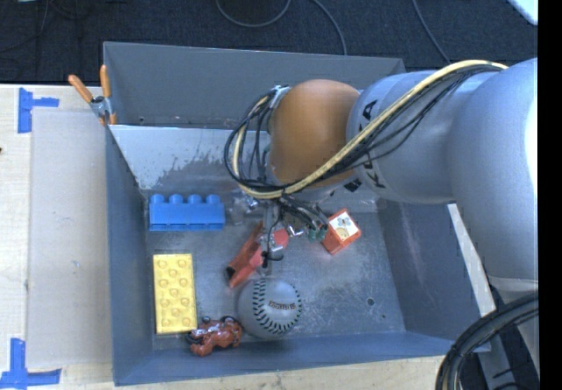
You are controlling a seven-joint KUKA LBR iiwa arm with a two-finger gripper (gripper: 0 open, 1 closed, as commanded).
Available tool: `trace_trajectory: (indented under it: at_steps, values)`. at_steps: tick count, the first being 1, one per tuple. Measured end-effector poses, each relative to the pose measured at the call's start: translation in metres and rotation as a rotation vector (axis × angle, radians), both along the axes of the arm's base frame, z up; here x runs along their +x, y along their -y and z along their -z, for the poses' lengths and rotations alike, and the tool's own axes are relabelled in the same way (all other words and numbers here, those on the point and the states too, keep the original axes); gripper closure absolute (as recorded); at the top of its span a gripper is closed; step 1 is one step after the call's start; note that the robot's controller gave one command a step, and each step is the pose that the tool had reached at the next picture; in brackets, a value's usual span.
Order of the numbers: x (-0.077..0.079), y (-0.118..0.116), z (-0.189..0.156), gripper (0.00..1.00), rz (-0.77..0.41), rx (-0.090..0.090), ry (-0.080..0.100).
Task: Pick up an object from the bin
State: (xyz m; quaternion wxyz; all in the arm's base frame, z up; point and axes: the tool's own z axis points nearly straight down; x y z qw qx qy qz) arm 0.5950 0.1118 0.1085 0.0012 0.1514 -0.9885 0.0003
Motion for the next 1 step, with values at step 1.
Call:
trace_trajectory:
  at_steps: [1]
  values:
    - [0.0014,0.0049,0.0323,1.00,-0.009,0.003,-0.005]
